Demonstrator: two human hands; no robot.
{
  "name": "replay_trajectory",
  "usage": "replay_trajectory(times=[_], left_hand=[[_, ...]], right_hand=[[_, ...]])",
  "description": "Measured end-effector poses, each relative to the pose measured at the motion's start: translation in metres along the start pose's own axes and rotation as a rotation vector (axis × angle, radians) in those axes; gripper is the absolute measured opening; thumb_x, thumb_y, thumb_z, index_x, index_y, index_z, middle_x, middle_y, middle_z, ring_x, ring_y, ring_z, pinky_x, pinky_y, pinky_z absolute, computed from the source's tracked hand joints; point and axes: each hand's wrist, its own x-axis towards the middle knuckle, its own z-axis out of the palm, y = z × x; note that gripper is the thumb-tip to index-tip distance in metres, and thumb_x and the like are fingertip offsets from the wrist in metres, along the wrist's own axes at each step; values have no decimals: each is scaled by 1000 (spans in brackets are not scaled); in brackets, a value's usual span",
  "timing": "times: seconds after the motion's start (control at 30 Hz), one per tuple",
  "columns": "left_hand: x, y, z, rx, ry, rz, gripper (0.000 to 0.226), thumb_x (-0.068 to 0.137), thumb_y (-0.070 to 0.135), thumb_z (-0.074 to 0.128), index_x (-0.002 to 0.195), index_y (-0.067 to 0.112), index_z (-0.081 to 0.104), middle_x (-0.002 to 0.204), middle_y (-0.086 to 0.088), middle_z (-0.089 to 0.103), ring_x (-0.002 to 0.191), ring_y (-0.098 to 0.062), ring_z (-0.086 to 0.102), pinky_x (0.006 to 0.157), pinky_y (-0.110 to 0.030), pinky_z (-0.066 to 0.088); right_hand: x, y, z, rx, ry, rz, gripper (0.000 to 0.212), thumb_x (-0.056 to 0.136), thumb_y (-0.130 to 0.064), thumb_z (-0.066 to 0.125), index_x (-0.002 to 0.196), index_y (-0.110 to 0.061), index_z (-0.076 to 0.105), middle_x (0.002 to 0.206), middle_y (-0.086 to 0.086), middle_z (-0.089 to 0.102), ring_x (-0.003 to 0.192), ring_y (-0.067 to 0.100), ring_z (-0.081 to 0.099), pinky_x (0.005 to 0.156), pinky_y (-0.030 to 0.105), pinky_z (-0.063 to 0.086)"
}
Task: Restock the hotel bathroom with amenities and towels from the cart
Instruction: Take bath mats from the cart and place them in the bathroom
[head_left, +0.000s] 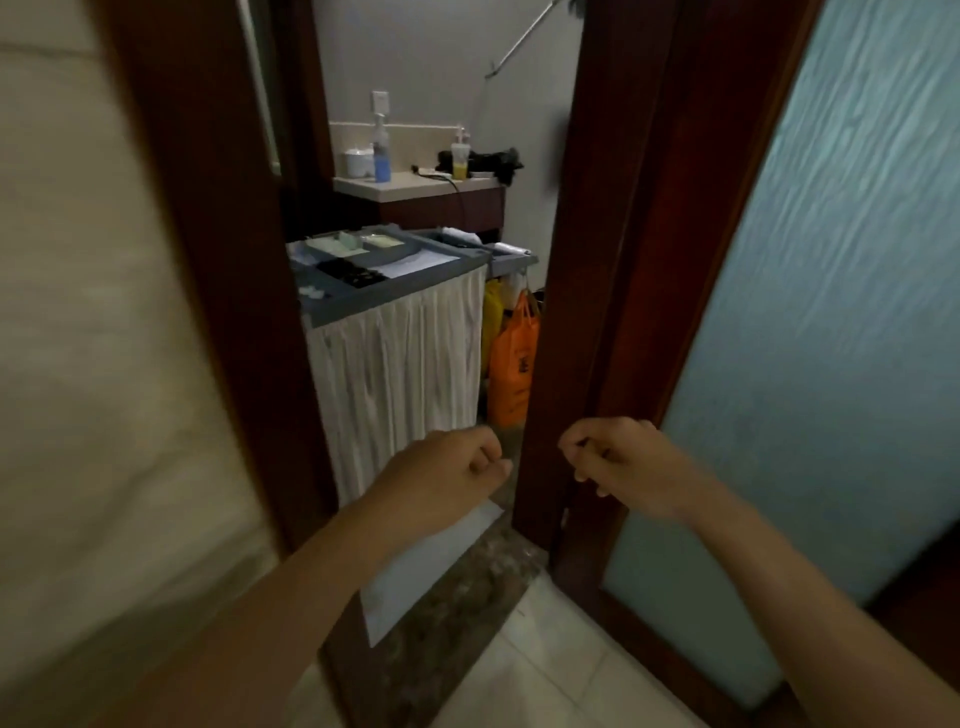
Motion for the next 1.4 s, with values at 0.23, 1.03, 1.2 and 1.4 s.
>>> replay_trajectory(times=[0.23,1.03,1.2,1.4], left_hand=[[96,-26,10,-38,65,-70,21,92,38,47,101,25,60,104,9,63,96,-10,59,85,-41,51],[279,-147,-66,-130,332,-564,25,96,33,45,113,21,58,107,2,62,96,-10,59,85,-28,49],[302,-195,-114,-120,399,-593,19,95,35,45,100,23,59,96,-3,63,89,-17,61,83,-35,50],[331,-264,-184,-173,403,-600,20,96,37,44,101,24,59,97,3,62,92,-12,60,79,-25,48]], right_hand=[[92,53,0,56,-49,-3,18,96,-27,47,97,-19,63,79,-4,69,63,4,62,77,39,54],[457,91,26,373,-486,-425,15,96,-20,48,101,-25,62,83,-3,67,74,8,64,70,20,51],[523,53,42,326,-494,-501,15,95,-21,49,99,-26,62,84,-3,67,71,8,63,69,20,51],[606,-16,65,273,-502,-557,17,95,-24,49,101,-24,65,81,-4,68,72,11,65,74,29,53]])
